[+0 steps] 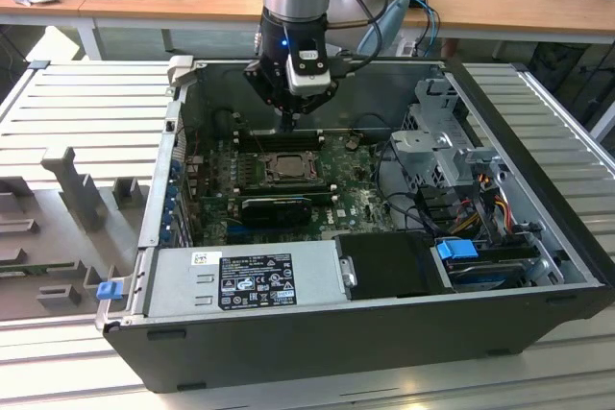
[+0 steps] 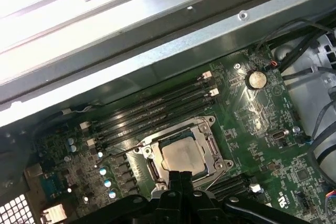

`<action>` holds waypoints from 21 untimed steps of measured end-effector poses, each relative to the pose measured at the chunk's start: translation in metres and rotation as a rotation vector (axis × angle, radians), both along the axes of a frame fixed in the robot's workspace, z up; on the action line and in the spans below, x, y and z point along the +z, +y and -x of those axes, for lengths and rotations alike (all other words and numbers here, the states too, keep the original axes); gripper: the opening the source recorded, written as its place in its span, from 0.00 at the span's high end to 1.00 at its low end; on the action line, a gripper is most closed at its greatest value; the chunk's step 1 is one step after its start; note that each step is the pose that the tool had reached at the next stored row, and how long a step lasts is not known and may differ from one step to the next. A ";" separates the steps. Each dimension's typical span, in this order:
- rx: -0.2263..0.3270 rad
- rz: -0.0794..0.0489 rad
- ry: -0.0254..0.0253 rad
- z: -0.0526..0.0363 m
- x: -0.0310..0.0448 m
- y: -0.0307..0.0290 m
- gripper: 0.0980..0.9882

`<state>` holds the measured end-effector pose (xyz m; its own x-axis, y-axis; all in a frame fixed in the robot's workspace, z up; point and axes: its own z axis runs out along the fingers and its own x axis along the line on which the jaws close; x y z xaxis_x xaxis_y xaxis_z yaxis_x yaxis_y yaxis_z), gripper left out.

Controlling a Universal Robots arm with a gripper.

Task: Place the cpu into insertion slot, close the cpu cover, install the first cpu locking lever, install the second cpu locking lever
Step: 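Install the first cpu locking lever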

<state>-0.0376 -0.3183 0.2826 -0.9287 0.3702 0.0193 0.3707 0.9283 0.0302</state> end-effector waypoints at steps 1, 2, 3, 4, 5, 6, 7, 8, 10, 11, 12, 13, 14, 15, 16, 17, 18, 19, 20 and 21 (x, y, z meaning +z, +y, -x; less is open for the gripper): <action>0.018 0.000 0.0000 0.0001 0.0000 0.0000 0.99; 0.030 0.000 0.0000 0.0001 -0.0002 0.0000 0.99; 0.039 0.000 -0.0001 0.0002 -0.0003 0.0000 0.99; 0.049 0.000 -0.0001 0.0004 -0.0004 0.0000 0.99; 0.060 0.000 0.0000 0.0007 -0.0004 0.0000 0.99; 0.072 0.000 0.0000 0.0007 -0.0004 0.0000 0.99; 0.080 0.000 0.0000 0.0008 -0.0004 0.0000 0.99; 0.088 0.000 0.0000 0.0008 -0.0004 0.0000 0.99; 0.106 0.000 -0.0003 0.0009 -0.0005 -0.0001 0.99; 0.124 0.000 -0.0004 0.0009 -0.0005 -0.0001 0.99; 0.135 0.000 -0.0007 0.0009 -0.0005 -0.0001 0.99; 0.148 0.000 -0.0008 0.0009 -0.0004 -0.0001 0.99; 0.174 0.000 -0.0013 0.0009 -0.0004 -0.0002 0.99; 0.204 0.000 -0.0017 0.0009 -0.0005 -0.0002 0.99; 0.228 0.000 -0.0019 0.0009 -0.0005 -0.0002 0.99; 0.246 0.000 -0.0024 0.0009 -0.0006 -0.0002 0.99; 0.259 0.000 -0.0032 0.0009 -0.0008 -0.0003 0.99; 0.281 0.000 -0.0045 0.0009 -0.0011 -0.0004 0.99; 0.308 0.001 -0.0064 0.0009 -0.0014 -0.0006 0.99; 0.322 0.001 -0.0077 0.0009 -0.0017 -0.0007 0.99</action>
<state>-0.0385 -0.3191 0.2809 -0.9983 0.0570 0.0117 0.0574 0.9979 0.0312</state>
